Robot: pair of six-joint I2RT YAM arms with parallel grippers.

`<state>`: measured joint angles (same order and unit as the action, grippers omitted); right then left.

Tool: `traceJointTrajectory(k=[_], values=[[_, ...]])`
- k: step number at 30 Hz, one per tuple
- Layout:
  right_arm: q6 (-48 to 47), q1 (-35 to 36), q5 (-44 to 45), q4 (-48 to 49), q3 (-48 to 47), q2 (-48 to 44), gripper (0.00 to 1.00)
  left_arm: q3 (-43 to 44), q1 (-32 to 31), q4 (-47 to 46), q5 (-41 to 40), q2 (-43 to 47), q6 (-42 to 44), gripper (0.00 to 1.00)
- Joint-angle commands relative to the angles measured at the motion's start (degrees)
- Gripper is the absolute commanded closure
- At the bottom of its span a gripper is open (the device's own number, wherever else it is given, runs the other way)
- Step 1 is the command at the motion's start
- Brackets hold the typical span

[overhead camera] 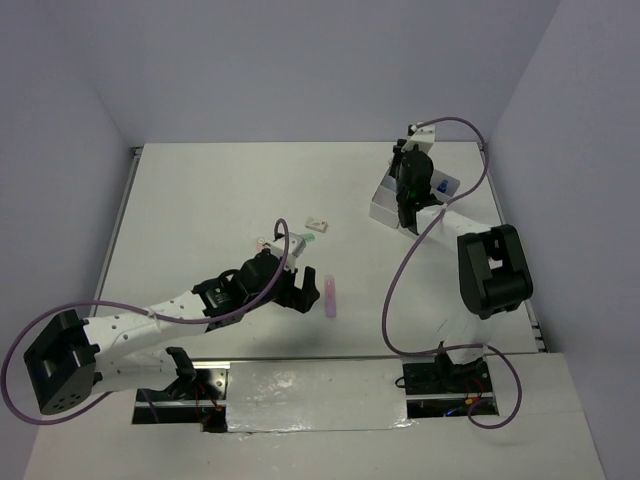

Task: Sort the stationery into containers
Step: Place the stationery in the storage box, then pick up the stationery from the center of the board.

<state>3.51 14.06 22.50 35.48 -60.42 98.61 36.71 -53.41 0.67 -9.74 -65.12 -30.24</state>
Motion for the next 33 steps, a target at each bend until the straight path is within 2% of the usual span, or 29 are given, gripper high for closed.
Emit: traceJointTrajectory(k=[1,6,12,13,14,15,16,17,22,26,28,33], values=[[-3.0,-0.6,-2.4,4.0,-3.7,1.4,0.97,-0.4,0.0,-2.7,0.8,0.7,-0.9,0.01],[-1.1,-1.2,-3.4,6.3,-0.5,2.0,0.95,1.8,-0.1,-1.9,-1.4,-2.8,-4.6,0.01],[-0.5,-2.2,-5.4,7.3,0.5,2.3,0.85,4.6,-1.6,-3.0,-0.7,-7.6,-6.4,0.01],[-0.9,-2.3,-5.6,6.6,0.3,2.2,0.81,5.0,-2.1,-2.5,-1.4,-8.5,-6.9,0.01],[-1.0,-2.3,-5.9,6.4,0.2,2.0,0.75,5.5,-2.3,-2.0,-2.4,-9.1,-7.2,0.01],[-1.0,-2.2,-6.3,6.2,0.5,1.8,0.61,6.3,-2.4,-1.3,-2.7,-9.8,-7.4,0.01],[-1.0,-2.3,-6.4,6.6,0.8,1.6,0.25,6.6,-2.5,-0.8,-3.0,-11.1,-8.0,0.01],[-1.0,-2.3,-6.4,6.9,1.8,1.0,0.22,7.0,-2.7,-0.8,-3.4,-11.8,-8.3,0.01],[-0.8,-2.3,-7.4,8.4,4.8,-2.4,0.18,7.9,-3.1,-0.8,-3.7,-17.0,-11.2,0.01],[3.8,-2.0,-8.3,6.6,7.1,-8.2,0.16,10.2,-3.5,1.5,-5.8,-23.3,-13.3,0.01],[6.1,-1.4,-9.5,3.5,7.6,-13.0,0.15,12.4,-3.5,3.4,-6.4,-28.0,-13.5,0.01],[13.7,1.6,-11.3,-14.2,6.4,-21.7,0.15,16.1,-4.9,5.6,-7.8,-35.6,-13.6,0.10]])
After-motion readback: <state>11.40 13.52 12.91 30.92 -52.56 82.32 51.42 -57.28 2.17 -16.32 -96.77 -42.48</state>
